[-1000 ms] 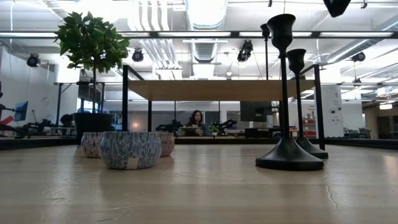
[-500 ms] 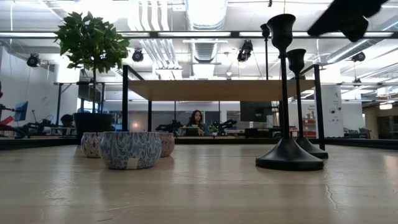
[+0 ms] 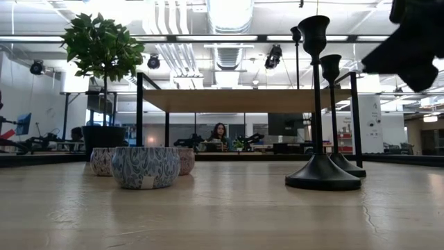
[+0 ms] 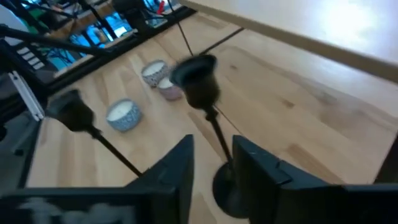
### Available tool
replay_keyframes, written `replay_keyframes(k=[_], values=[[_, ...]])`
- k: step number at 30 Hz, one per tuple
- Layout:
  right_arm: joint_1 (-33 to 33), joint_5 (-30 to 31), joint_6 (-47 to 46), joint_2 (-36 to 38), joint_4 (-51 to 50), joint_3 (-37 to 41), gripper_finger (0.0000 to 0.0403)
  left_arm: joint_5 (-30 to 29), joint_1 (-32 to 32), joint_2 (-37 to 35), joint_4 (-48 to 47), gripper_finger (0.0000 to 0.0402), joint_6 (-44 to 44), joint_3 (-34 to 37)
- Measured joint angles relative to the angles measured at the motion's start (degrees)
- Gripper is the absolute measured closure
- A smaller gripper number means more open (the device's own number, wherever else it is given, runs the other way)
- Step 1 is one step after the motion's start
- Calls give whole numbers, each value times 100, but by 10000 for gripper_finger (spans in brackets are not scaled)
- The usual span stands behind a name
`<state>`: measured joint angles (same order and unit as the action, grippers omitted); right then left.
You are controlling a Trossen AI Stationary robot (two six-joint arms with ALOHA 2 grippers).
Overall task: Pick & Place candle stick holders
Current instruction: Put the top black candle holder on the shelf
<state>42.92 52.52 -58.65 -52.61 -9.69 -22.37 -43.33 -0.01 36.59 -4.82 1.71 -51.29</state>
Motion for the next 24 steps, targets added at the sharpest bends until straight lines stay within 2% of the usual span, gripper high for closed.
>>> replay_keyframes(k=[5,10,20,24], values=[[-4,38,128,1,599,503,249,0,-2,1,0,252,0,0],[-12,168,726,1,1354,910,226,0,-2,-1,2,252,-1,0],[-279,153,1697,-6,2078,1159,233,0,-2,0,1,252,0,-1],[-381,-22,1734,-169,2130,1147,240,-2,-4,0,0,252,-2,0]])
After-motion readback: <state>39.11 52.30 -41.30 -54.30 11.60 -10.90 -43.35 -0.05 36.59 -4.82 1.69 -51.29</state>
